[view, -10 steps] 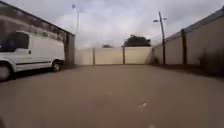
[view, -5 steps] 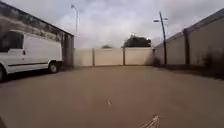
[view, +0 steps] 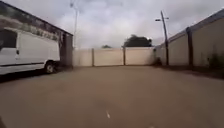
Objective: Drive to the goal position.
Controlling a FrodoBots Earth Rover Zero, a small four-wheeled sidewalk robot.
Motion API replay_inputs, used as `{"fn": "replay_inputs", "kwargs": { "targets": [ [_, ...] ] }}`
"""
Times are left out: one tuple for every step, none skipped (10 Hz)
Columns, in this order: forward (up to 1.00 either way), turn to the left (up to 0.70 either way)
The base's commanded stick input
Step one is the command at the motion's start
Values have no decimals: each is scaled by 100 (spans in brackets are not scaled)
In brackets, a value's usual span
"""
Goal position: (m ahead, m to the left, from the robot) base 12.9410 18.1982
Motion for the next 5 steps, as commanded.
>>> {"fn": "replay_inputs", "kwargs": {
  "targets": [
    [70,0],
    [70,0],
    [70,0],
    [70,0],
    [70,0]
  ]
}}
